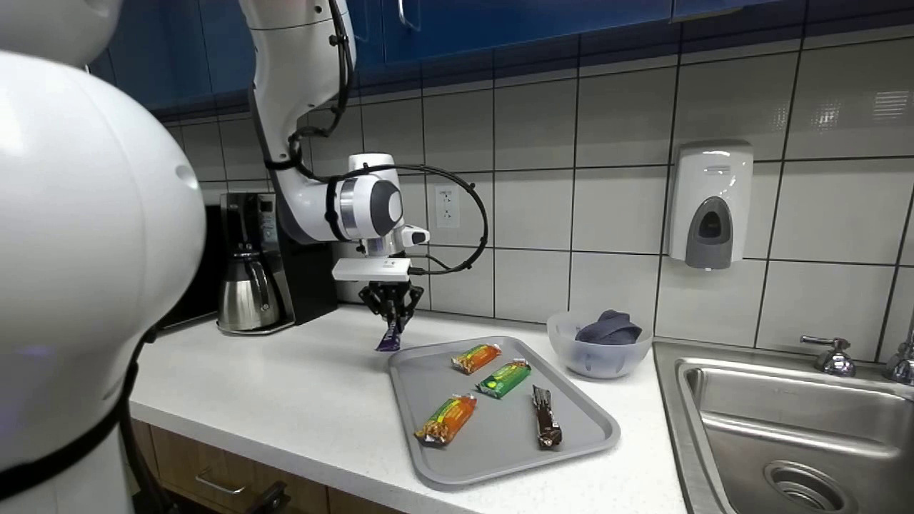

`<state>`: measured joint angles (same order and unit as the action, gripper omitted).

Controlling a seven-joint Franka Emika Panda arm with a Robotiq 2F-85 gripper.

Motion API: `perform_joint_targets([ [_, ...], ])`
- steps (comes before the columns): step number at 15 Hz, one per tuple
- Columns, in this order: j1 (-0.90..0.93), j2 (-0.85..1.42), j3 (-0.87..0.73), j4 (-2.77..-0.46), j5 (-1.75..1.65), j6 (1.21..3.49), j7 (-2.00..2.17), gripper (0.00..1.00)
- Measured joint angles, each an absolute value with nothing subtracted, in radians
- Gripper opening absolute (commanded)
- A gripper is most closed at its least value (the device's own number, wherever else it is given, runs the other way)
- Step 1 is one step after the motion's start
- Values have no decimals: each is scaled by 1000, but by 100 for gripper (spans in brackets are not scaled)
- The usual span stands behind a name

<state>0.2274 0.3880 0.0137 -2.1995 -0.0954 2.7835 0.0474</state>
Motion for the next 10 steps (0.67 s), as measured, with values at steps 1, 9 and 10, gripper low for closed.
perform_joint_targets([
  [1,238,385,14,-2200,-102,2783,60,4],
  [9,314,365,15,-2200,-129,2782,143,4],
  [10,325,365,16,-2200,-133,2782,153,4],
])
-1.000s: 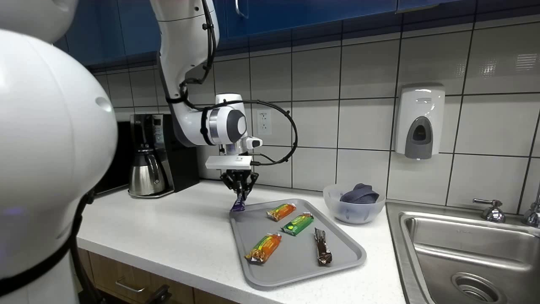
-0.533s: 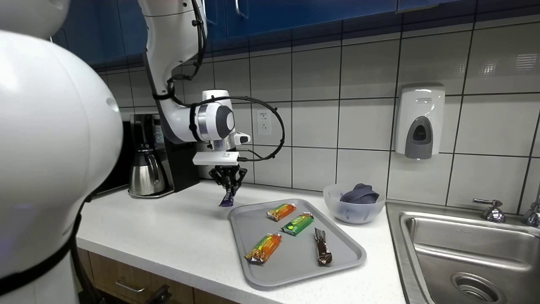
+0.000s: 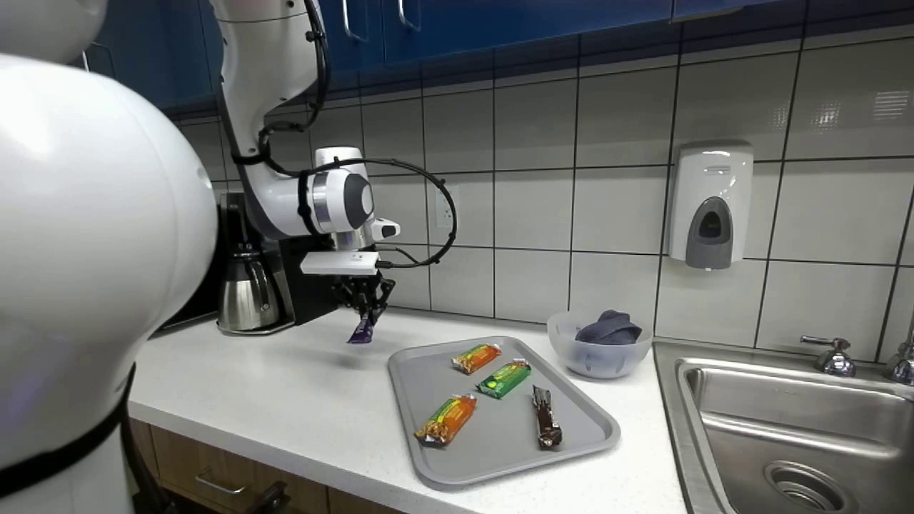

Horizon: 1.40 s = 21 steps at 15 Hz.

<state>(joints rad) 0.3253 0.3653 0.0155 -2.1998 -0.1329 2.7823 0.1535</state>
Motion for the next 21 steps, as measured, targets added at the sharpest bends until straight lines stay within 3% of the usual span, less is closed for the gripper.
perform_joint_targets([
  [21,470,386,47,-2174,-185,2764,260,4],
])
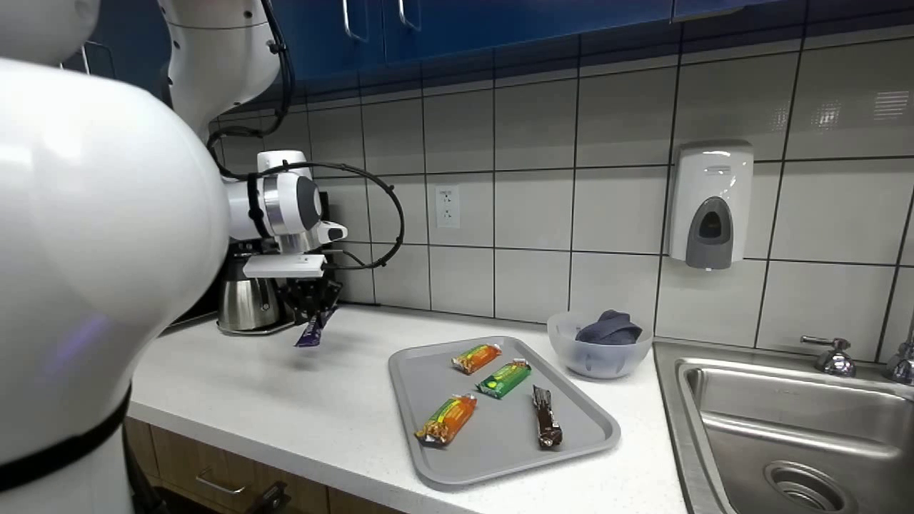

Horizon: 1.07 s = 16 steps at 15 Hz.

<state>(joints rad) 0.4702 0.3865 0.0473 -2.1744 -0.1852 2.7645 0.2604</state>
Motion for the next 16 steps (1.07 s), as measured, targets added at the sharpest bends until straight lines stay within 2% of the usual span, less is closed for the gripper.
perform_joint_targets([
  [16,497,505,58,-2106,-185,2746,263,4],
])
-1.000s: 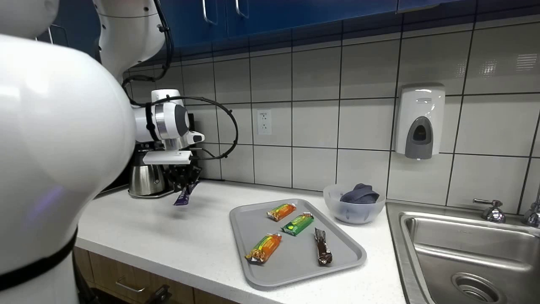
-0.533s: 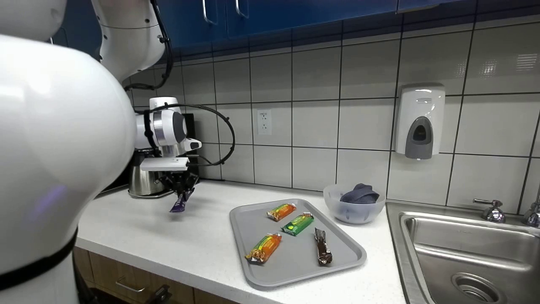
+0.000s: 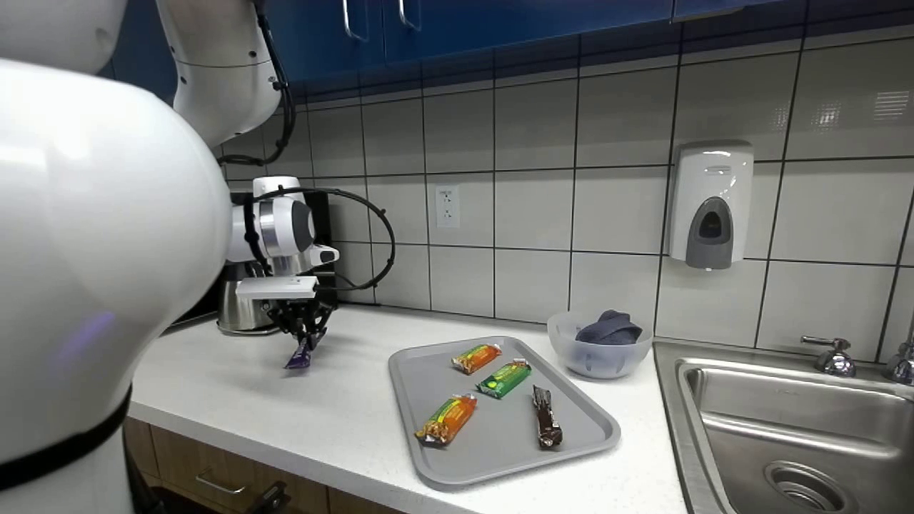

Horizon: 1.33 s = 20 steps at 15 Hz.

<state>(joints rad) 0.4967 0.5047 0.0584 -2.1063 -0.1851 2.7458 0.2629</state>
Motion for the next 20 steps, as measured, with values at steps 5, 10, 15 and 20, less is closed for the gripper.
perform_joint_targets([
  [5,499,518,58,-2094,-185,2736,263,4],
  [10,500,524,58,-2087,-185,2730,265,65],
  [15,500,524,57,-2083,-185,2729,274,100],
  [20,498,515,46,-2081,-185,2730,294,100],
])
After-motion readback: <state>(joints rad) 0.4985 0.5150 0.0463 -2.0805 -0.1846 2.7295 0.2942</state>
